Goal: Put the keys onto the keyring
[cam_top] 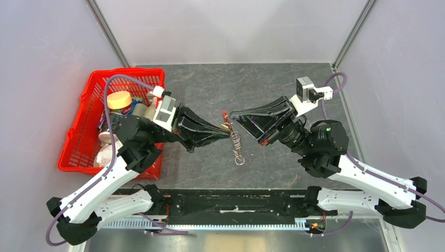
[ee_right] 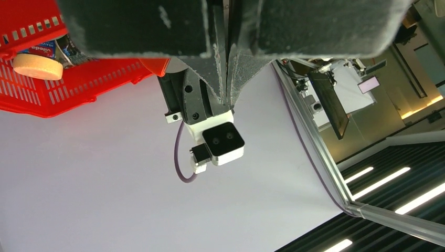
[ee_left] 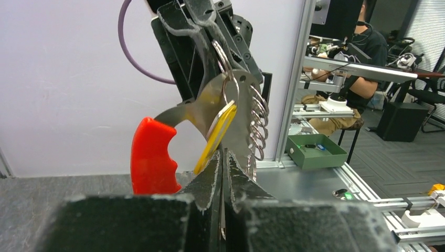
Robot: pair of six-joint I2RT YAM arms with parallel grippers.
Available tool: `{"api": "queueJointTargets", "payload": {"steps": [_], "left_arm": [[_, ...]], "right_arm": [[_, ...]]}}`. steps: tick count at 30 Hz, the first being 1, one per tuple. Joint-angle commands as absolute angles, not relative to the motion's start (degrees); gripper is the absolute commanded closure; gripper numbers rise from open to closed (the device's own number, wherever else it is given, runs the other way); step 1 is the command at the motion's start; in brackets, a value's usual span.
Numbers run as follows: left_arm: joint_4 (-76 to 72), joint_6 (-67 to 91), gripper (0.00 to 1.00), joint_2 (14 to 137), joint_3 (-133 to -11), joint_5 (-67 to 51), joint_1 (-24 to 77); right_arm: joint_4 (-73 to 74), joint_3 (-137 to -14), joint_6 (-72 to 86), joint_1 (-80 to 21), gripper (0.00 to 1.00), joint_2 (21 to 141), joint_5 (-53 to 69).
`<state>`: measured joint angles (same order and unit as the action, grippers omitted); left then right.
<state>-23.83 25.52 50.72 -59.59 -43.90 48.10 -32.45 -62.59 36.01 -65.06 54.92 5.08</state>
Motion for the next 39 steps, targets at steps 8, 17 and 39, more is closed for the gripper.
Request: {"api": "queueJointTargets", "payload": {"steps": [8, 17, 39], "left_arm": [[-15.2, 23.3, 0.65, 43.5, -63.0, -43.9, 48.3], [-16.3, 25.0, 0.59, 44.3, -66.6, -40.7, 48.2], [-22.5, 31.0, 0.53, 49.3, -67.7, -38.3, 48.3]], "right_arm": [[-30.1, -63.7, 31.8, -65.0, 1.0, 50.1, 5.2], [-27.0, -64.1, 30.1, -64.9, 1.0, 49.4, 7.3], [-29.7, -66.2, 29.0, -64.9, 1.0, 53.9, 10.8]]}}
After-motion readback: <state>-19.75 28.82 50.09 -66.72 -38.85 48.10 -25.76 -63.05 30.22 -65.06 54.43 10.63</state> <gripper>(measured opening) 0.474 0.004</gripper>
